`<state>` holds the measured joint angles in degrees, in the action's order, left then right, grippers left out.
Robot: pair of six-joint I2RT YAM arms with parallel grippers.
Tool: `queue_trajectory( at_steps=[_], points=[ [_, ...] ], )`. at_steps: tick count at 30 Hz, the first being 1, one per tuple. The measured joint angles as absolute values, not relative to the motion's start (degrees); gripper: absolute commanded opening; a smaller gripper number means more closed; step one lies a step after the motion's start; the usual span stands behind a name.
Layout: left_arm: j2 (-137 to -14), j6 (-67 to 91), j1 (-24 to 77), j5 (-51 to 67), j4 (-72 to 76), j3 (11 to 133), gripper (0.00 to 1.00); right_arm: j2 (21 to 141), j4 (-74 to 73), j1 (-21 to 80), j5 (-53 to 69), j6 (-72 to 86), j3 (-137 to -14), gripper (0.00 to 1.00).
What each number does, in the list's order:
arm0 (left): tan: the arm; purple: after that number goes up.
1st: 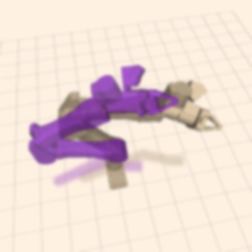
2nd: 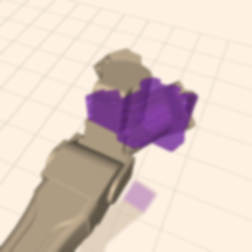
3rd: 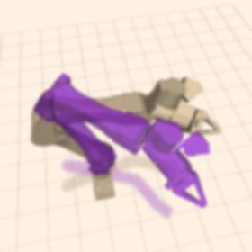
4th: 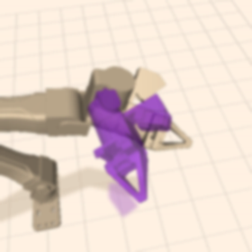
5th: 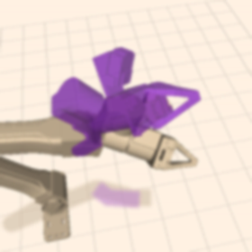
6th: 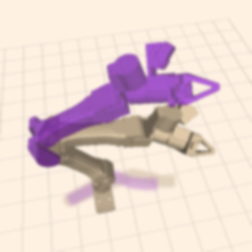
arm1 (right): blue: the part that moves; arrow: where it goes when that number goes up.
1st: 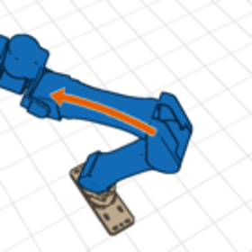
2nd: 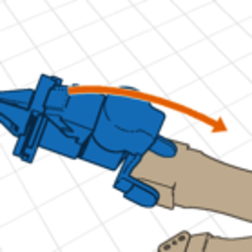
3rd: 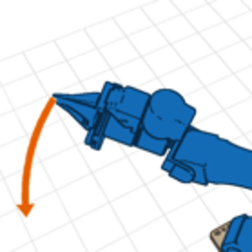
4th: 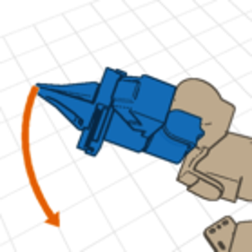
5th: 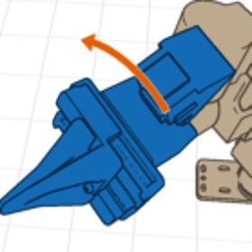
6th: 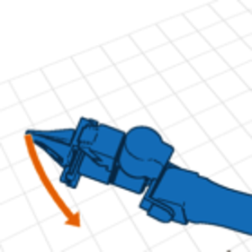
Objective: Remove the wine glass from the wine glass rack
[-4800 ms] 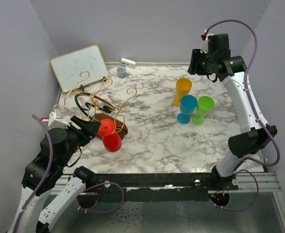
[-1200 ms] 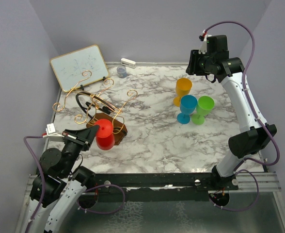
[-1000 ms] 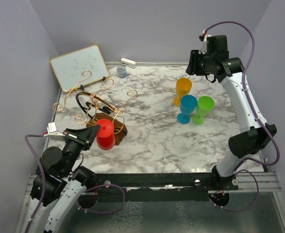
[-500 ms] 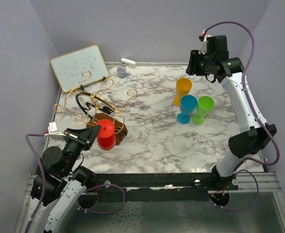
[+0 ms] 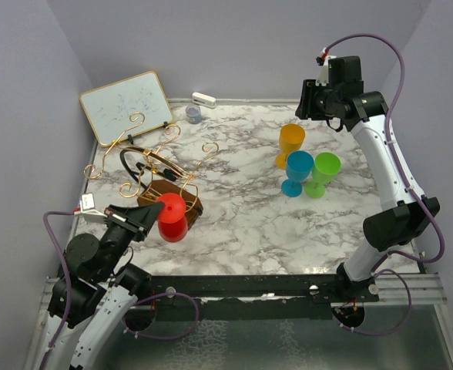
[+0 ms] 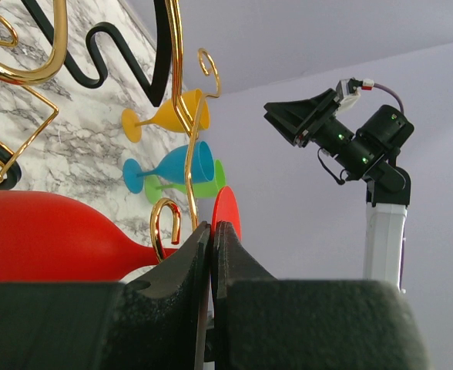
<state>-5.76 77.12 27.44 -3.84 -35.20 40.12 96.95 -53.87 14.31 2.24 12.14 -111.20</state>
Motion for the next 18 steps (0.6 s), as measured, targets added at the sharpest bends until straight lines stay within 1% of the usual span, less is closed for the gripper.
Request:
queue_trajectory(
  at_steps=[9, 18],
  points=[
    [-6.2, 77.2, 27.4, -3.2, -34.8, 40.1, 0.0, 96.9, -53.9, 14.3, 2.2, 12.1, -111.2, 0.44],
    [-12.3, 74.7, 27.4, -3.1, -32.8, 40.6, 0.0, 96.9, -53.9, 14.3, 2.2, 12.1, -111.2, 0.43]
  ],
)
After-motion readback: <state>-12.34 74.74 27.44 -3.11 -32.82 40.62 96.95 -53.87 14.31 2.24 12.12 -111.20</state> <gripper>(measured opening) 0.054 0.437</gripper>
